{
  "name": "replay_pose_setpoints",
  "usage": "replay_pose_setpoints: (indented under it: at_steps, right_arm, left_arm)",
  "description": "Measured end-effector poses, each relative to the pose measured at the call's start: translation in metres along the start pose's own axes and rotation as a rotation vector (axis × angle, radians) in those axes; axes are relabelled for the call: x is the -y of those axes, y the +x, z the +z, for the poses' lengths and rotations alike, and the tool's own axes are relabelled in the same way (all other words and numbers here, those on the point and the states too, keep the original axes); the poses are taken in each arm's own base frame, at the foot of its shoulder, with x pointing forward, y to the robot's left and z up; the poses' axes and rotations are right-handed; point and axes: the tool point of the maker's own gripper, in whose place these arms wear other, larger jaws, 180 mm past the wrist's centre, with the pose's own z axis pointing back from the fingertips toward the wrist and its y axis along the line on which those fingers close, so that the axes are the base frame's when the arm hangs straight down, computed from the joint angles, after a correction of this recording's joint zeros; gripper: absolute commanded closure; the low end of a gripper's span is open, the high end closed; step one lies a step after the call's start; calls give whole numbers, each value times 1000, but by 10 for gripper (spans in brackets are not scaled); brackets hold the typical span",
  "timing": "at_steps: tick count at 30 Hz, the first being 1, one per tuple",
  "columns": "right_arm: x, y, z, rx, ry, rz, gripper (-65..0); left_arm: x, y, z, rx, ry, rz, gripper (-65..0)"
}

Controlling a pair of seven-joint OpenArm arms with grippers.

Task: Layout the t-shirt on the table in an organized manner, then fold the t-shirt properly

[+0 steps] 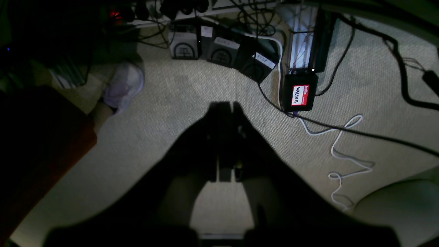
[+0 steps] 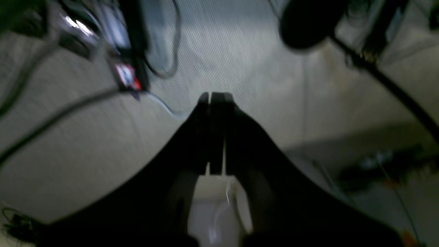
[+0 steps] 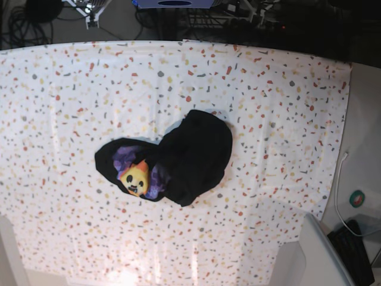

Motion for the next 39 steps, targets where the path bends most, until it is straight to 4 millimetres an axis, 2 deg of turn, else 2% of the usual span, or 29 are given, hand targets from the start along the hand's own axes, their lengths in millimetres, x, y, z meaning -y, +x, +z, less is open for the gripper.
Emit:
replay_pose_setpoints:
  at_steps: [4, 7, 9, 12, 13, 15, 17, 19, 24, 27, 30, 32, 33, 36, 39]
  right_arm:
    - [-23, -1, 5, 117, 79, -9, 0]
    - [-21, 0, 10, 214, 78, -12, 0]
    - [-18, -2, 9, 198, 73, -10, 0]
    - [-18, -19, 3, 0, 73, -7, 0]
    - [-19, -20, 2, -47, 74, -6, 0]
    - [-19, -16, 2, -78, 73, -5, 0]
    - [-18, -10, 1, -49, 72, -7, 0]
    - [-19, -12, 2, -41, 73, -7, 0]
    - [-19, -21, 3, -10, 74, -7, 0]
    - [-19, -27, 7, 27, 71, -18, 0]
    - [-8, -48, 18, 49, 40, -93, 0]
    - [7, -65, 31, 15, 8, -127, 0]
    - [16, -67, 38, 16, -13, -132, 0]
    - [39, -51, 67, 66, -55, -119, 0]
    - [39, -30, 96, 134, -60, -128, 0]
  left_arm:
    - [0, 11, 1, 67, 0, 2, 0]
    - [2, 20, 10, 237, -4, -1, 0]
    - [4, 11, 16, 274, -8, -2, 0]
    - [5, -16, 11, 138, -8, 1, 0]
    - [3, -19, 8, 84, -5, 2, 0]
    - [-2, -11, 3, 28, 5, 13, 0]
    - [-6, 7, 0, 48, 12, 16, 0]
    - [-8, 12, 0, 62, 16, 11, 0]
    - [-3, -25, 6, 19, 4, -2, 0]
    - [-4, -29, 10, 65, 4, -5, 0]
    - [-21, -28, 19, 143, 31, -6, 0]
    - [-34, -39, 31, 156, 44, -37, 0]
    - [-39, -43, 38, 170, 48, -51, 0]
    - [-38, -56, 63, 204, 40, -86, 0]
    - [-37, -38, 92, 322, 44, -71, 0]
